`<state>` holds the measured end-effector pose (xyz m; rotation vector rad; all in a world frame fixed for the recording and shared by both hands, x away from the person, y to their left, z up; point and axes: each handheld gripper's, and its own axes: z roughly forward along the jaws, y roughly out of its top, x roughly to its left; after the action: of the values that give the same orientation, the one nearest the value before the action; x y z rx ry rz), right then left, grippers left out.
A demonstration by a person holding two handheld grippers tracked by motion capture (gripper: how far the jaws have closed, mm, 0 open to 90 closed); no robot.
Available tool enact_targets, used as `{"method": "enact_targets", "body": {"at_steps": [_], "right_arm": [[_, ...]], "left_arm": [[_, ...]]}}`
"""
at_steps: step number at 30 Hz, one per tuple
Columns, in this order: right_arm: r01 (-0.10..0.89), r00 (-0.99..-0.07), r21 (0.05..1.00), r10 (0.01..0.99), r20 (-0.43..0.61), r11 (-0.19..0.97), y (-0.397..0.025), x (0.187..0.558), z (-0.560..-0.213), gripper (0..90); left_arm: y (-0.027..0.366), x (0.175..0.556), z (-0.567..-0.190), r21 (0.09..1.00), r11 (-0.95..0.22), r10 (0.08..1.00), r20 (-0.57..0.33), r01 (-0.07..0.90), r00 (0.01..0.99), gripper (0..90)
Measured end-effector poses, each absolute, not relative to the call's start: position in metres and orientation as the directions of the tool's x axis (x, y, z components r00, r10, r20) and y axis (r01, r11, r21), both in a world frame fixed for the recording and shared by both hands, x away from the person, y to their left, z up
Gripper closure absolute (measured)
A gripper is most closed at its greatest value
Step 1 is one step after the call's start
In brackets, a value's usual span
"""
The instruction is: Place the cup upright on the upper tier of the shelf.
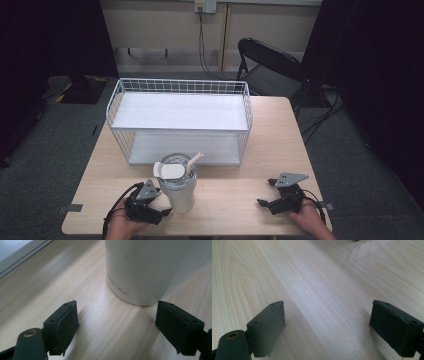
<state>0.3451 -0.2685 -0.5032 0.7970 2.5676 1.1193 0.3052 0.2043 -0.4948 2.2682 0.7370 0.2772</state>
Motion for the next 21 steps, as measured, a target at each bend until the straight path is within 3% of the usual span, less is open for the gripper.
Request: {"method": "enact_targets", "body": {"at_steps": [8, 21], "right_arm": [[0.387, -0.827, 0.731, 0.562, 0.006, 0.562, -0.269, 0.345, -0.503, 12.2], [0.387, -0.827, 0.731, 0.562, 0.006, 0.562, -0.269, 0.345, -0.503, 12.2]], "left_arm": [[0.206, 0.300, -0.476, 0.781, -0.472, 0.533, -0.117, 0.410, 0.838, 21.6], [0.213, 0.289, -0.446, 0.883, -0.346, 0.493, -0.116, 0.317, 0.862, 26.0]]}}
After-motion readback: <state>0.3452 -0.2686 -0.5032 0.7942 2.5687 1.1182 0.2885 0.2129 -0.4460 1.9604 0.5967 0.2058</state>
